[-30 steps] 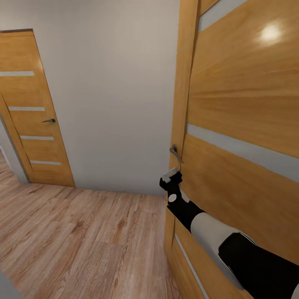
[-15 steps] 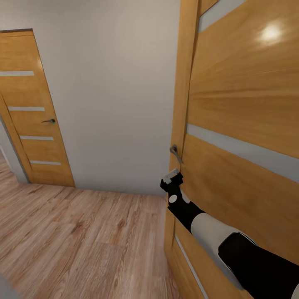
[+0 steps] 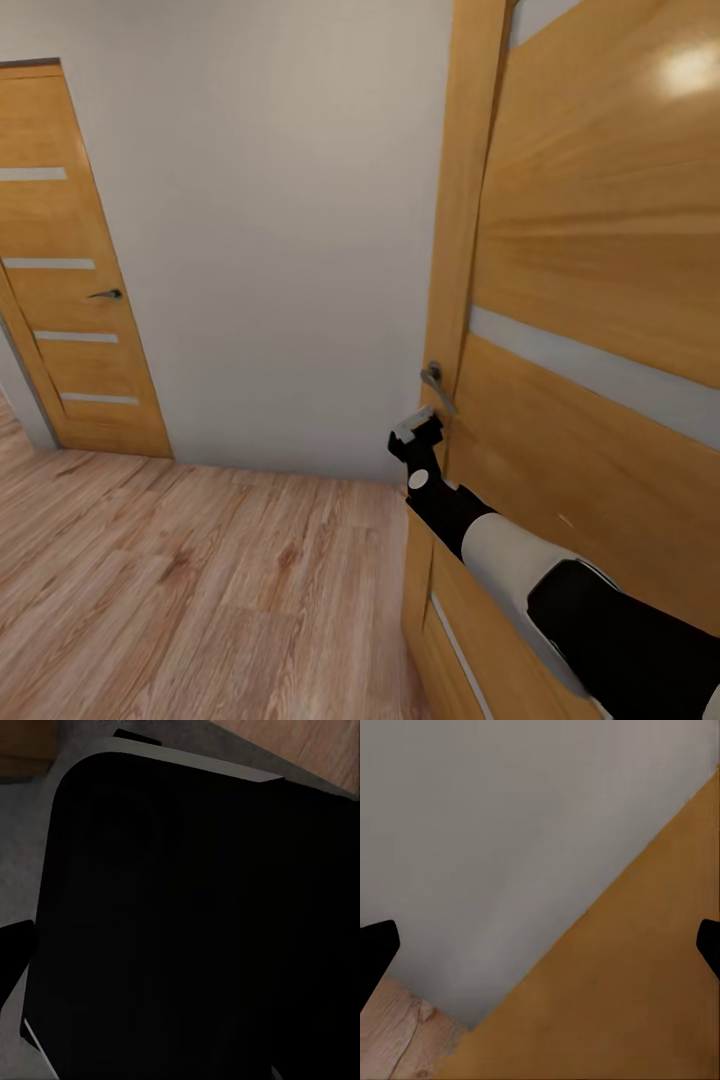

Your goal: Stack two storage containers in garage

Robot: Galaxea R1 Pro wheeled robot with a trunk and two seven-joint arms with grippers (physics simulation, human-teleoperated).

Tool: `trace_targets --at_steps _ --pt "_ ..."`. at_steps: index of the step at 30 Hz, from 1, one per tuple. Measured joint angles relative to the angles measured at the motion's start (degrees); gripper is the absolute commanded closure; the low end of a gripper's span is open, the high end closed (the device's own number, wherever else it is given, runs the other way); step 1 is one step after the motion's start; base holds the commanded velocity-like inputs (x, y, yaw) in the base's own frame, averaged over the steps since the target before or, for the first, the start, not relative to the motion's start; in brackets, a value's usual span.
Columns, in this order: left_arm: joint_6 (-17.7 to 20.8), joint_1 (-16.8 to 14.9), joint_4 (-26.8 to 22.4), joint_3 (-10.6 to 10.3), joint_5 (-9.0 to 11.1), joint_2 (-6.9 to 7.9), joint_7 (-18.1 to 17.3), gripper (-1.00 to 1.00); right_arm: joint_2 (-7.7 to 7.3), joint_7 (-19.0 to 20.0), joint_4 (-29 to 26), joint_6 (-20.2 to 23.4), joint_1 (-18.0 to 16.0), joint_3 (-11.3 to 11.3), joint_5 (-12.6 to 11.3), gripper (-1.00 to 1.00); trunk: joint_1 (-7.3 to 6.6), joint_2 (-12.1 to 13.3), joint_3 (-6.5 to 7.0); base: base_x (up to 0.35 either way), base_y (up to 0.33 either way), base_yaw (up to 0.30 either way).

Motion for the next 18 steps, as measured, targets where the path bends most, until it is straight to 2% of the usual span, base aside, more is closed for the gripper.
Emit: trace_targets --at_steps 5,6,8,11,12,15,18 --pt "0.0 0.0 0.0 0.0 0.03 0.05 0.0 -1.0 -1.81 0.17 0.02 -0.16 -0.01 0.16 0.03 -1.0 0.01 0.0 0.0 0.031 0.0 0.0" --pt "-0.01 -0.01 0.01 -0.01 0.03 0.05 0.0 -1.0 -2.69 0.44 -0.03 -0.17 -0.01 0.95 0.06 -1.0 0.01 0.01 0.0 0.007 0.0 0.0" --pt "0.0 0.0 0.0 0.0 0.03 0.06 0.0 -1.0 -3.9 0.22 0.03 -0.2 -0.02 0.02 -0.03 -1.0 0.01 0.01 0.0 0.004 0.0 0.0" --pt "0.0 0.0 0.0 0.0 0.02 0.06 0.0 -1.0 -4.99 0.3 0.0 -0.2 -0.01 0.36 -0.12 -1.0 0.01 0.01 0.0 0.002 0.0 0.0" --pt "-0.01 -0.01 0.01 -0.01 0.02 0.05 0.0 -1.0 -5.53 0.39 -0.05 -0.22 -0.01 0.82 -0.4 -1.0 0.01 0.01 0.01 0.0 0.0 0.0" --pt "0.0 0.0 -0.01 0.0 0.03 0.06 0.0 -1.0 -6.68 0.23 0.0 -0.29 -0.02 0.0 -1.98 -1.0 0.01 0.0 0.0 0.0 0.0 0.0" --pt "-0.01 -0.01 0.02 -0.01 0.03 0.06 0.0 -1.0 -7.75 0.45 -0.09 -0.3 -0.02 0.95 -3.93 -1.0 0.01 0.0 0.01 0.0 0.0 0.0"
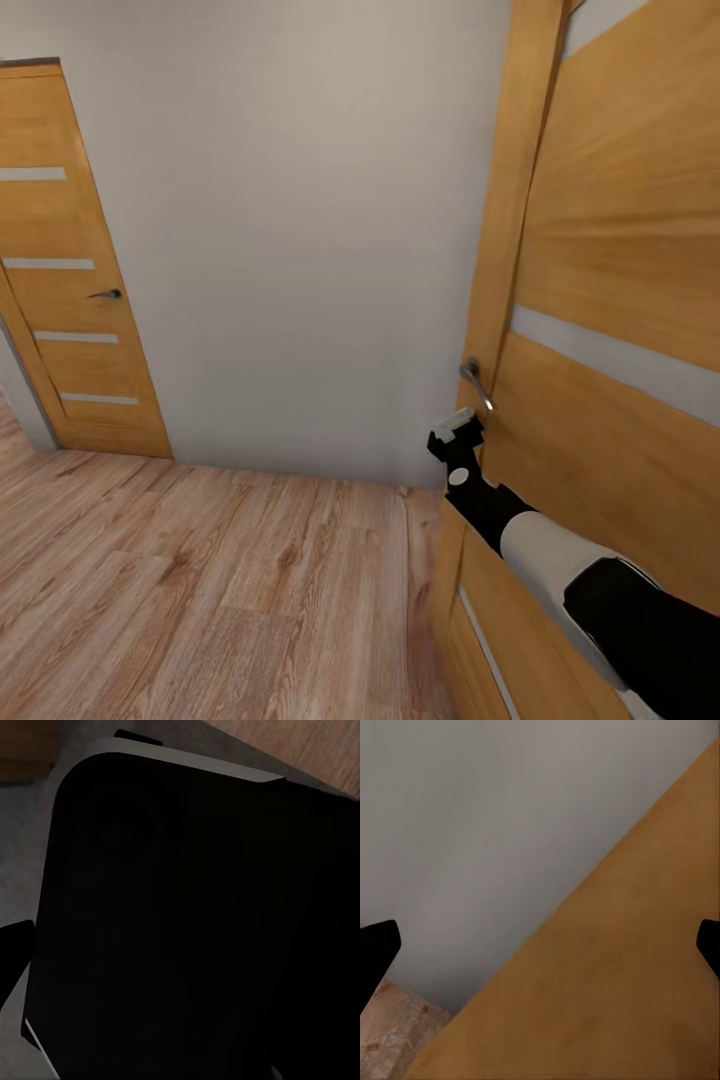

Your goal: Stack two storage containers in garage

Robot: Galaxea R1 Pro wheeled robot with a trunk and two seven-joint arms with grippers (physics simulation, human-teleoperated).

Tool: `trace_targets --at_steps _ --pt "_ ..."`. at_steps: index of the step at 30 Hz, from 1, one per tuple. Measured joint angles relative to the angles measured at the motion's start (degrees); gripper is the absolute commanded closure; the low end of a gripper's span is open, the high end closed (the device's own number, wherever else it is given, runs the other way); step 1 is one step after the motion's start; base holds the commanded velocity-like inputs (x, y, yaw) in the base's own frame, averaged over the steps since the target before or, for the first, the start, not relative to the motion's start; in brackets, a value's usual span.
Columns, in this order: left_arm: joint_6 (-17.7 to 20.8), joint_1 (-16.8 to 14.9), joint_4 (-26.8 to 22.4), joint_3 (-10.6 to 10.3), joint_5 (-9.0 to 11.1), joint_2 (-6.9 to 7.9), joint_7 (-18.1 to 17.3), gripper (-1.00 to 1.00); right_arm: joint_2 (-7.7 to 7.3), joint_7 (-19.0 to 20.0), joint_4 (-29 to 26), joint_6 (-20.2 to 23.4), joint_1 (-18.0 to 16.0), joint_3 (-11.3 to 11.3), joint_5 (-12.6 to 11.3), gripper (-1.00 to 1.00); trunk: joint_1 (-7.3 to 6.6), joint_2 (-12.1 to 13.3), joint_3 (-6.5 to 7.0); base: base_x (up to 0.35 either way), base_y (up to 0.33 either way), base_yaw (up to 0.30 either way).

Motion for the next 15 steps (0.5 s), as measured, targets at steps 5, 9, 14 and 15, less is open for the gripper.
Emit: trace_targets --at_steps 5,9,14,15 --pt "0.0 0.0 0.0 0.0 0.0 0.0 0.0 -1.0 -2.9 -0.02 0.1 -0.06 -0.01 -0.23 -1.34 -1.0 0.0 0.0 0.0 0.0 0.0 0.0" --pt "0.01 0.01 -0.02 0.01 0.0 -0.02 0.0 -1.0 -5.13 -0.31 0.16 -0.06 -0.02 -1.01 -1.83 -1.0 0.0 0.0 0.0 0.0 0.0 0.0" --pt "0.01 0.01 -0.01 0.01 0.0 -0.01 0.0 -1.0 -8.0 -0.22 0.14 0.02 -0.01 -0.9 -4.63 -1.0 0.0 0.0 0.0 0.0 0.0 0.0" --pt "0.01 0.01 -0.02 0.01 0.01 0.0 0.0 -1.0 -8.43 -0.25 0.15 0.02 -0.01 -1.12 -5.14 -1.0 0.0 0.0 0.0 0.0 0.0 0.0"
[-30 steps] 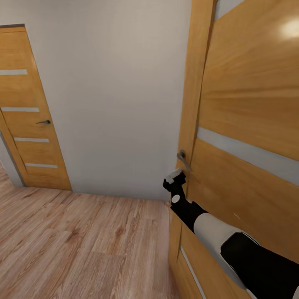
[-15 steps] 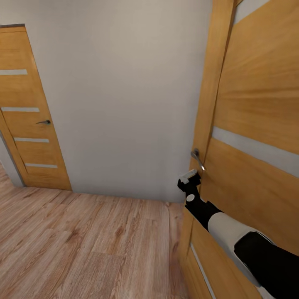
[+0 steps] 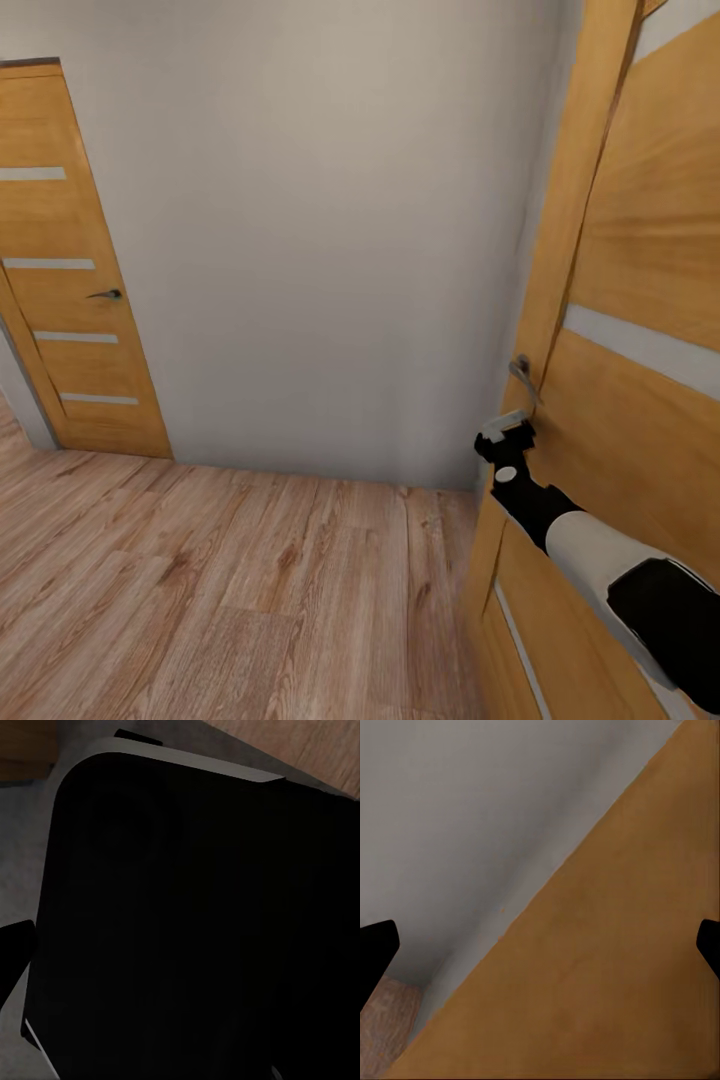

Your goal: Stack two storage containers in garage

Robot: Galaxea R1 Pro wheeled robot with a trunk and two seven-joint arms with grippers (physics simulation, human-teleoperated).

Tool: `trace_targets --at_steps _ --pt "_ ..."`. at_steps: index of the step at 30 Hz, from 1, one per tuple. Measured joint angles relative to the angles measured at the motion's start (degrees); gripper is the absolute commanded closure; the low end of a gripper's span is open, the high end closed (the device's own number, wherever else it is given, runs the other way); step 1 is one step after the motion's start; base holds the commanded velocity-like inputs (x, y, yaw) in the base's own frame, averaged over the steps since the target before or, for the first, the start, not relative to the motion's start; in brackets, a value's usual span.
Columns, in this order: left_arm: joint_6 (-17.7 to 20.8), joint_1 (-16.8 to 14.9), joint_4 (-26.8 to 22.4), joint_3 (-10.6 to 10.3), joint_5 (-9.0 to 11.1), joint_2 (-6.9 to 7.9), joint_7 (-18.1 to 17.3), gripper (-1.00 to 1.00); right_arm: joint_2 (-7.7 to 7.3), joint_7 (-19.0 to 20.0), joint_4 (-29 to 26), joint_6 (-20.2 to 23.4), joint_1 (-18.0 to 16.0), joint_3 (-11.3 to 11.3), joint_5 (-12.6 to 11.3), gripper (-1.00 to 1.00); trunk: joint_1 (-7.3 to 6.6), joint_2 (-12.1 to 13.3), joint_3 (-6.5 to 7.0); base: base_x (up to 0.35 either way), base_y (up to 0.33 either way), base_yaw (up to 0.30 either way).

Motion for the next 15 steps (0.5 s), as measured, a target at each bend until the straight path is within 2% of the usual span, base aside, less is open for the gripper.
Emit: trace_targets --at_steps 1,4,5,8,12,15 --pt "-0.01 -0.01 0.02 -0.01 0.0 0.0 0.0 -1.0 -0.76 0.2 -0.07 0.05 0.0 0.71 -0.73 -1.0 0.0 0.0 0.0 0.0 0.0 0.0" --pt "0.0 0.0 0.0 0.0 0.0 0.0 0.0 -1.0 -2.36 -0.02 0.02 0.07 0.0 -0.21 -2.29 -1.0 0.0 0.0 0.0 0.0 0.0 0.0" --pt "-0.03 -0.01 0.02 -0.01 0.0 -0.02 0.01 -1.0 -3.27 0.29 -0.07 0.13 0.01 0.75 -2.86 -1.0 0.0 0.0 0.0 0.0 0.0 0.0" --pt "-0.01 0.0 0.0 0.0 0.0 -0.04 0.0 -1.0 -5.08 0.06 0.02 0.09 0.0 -0.26 -3.26 -1.0 0.0 0.0 0.0 0.0 0.0 0.0" --pt "-0.01 -0.01 0.02 -0.01 -0.01 -0.05 0.0 -1.0 -6.61 0.4 -0.06 0.11 0.03 0.58 -3.27 -1.0 0.0 0.0 -0.01 0.0 0.0 0.0" --pt "-0.01 -0.01 0.02 -0.01 0.0 -0.07 0.0 -1.0 -6.55 0.28 -0.02 0.18 0.01 0.69 -3.29 -1.0 0.0 0.0 0.0 0.0 0.0 0.0"
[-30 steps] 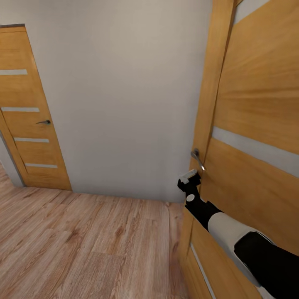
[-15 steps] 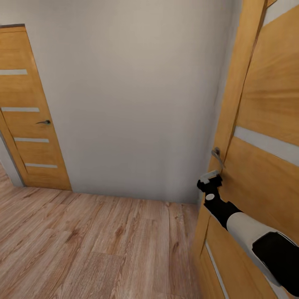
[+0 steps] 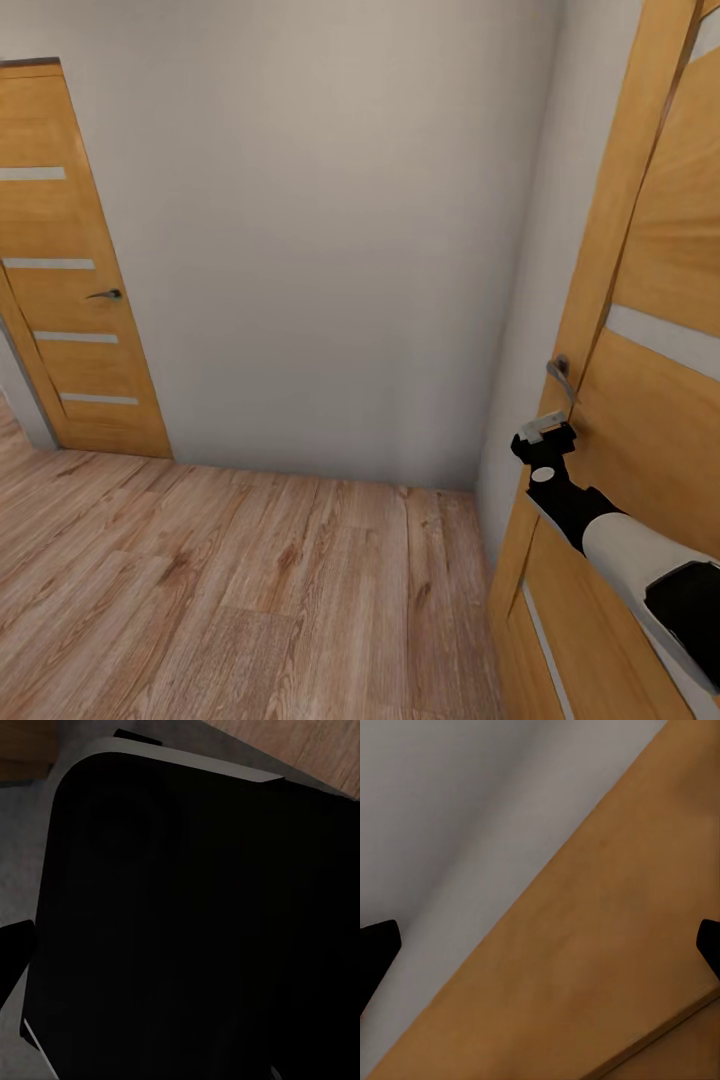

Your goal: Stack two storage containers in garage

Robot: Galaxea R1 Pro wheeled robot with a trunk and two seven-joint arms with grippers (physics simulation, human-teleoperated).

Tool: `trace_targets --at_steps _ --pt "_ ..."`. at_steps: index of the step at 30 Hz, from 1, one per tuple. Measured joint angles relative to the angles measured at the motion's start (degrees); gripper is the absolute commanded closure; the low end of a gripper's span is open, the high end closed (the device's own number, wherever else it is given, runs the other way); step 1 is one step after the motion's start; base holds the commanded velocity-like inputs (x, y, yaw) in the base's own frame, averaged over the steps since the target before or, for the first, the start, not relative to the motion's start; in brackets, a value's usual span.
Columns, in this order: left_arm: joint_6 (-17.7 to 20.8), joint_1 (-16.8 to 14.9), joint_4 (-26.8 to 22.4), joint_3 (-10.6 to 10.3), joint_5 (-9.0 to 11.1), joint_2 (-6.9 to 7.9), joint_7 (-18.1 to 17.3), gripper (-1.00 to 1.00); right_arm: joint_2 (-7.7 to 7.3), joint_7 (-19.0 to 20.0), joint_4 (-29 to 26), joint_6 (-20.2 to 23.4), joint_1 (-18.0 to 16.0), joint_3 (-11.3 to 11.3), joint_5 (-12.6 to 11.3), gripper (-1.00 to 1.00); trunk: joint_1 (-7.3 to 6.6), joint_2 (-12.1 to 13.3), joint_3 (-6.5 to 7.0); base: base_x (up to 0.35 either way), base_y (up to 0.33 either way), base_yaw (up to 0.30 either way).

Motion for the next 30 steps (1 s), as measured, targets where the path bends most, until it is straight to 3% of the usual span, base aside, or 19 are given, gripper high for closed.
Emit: trace_targets --at_steps 5,12,27,28,29,30 --pt "0.0 0.0 0.0 0.0 0.0 0.0 0.0 -1.0 0.01 -0.09 -0.16 0.17 0.01 -0.04 -0.17 -1.0 0.0 0.0 0.0 0.0 0.0 0.0" --pt "0.01 0.0 0.0 0.0 -0.04 -0.01 0.0 -1.0 -0.03 0.03 -1.51 0.11 0.02 -0.42 -3.73 -1.0 0.0 -0.01 0.0 0.0 0.0 0.0" --pt "0.01 0.0 0.0 0.0 -0.02 -0.01 0.0 -1.0 -0.29 0.4 -2.02 0.67 0.01 0.05 -4.17 -1.0 0.0 0.0 0.0 0.0 0.0 0.0" --pt "0.0 0.0 0.0 0.0 -0.05 -0.01 0.0 -1.0 1.31 0.45 2.68 0.71 -0.03 0.74 -3.96 -1.0 0.0 0.0 0.0 0.0 0.0 0.0" --pt "0.01 0.0 -0.01 0.0 -0.05 -0.01 0.0 -1.0 3.7 0.44 3.59 0.77 0.01 -0.42 -4.42 -1.0 0.0 0.0 0.0 0.0 0.0 0.0" --pt "0.01 0.01 -0.02 0.01 -0.04 -0.01 0.0 -1.0 4.59 0.53 3.64 0.78 -0.01 -0.53 -4.41 -1.0 0.0 0.0 0.0 0.0 0.0 0.0"
